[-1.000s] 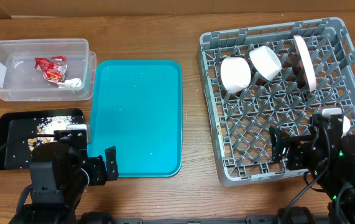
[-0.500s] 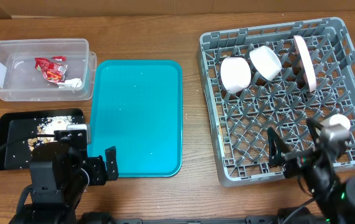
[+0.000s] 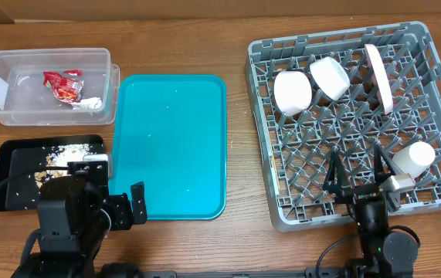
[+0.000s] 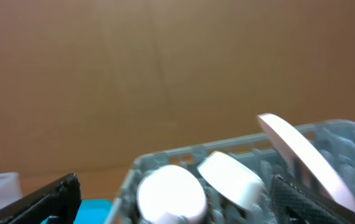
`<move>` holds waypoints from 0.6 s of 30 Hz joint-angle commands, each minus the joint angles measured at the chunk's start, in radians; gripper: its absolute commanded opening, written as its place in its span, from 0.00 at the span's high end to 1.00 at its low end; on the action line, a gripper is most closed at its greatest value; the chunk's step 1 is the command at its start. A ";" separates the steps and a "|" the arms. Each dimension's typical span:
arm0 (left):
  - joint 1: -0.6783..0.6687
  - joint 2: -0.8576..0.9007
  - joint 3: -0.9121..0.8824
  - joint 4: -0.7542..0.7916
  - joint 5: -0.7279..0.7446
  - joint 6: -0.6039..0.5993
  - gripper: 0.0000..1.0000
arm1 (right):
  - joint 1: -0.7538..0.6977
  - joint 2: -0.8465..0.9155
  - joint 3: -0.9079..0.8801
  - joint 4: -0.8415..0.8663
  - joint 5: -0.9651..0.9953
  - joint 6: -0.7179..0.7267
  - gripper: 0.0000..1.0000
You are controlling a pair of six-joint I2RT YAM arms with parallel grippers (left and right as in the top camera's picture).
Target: Sort waste into correct bins and load items into the dishwasher
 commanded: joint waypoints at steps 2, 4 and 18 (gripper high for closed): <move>0.000 -0.005 -0.007 0.004 -0.010 0.002 0.00 | -0.001 -0.011 -0.010 -0.097 0.177 0.014 0.00; 0.000 -0.005 -0.007 0.004 -0.010 0.002 0.00 | -0.001 -0.011 -0.010 -0.215 0.117 0.015 0.00; 0.000 -0.005 -0.007 0.004 -0.010 0.002 0.00 | -0.001 -0.010 -0.010 -0.220 0.076 0.007 0.00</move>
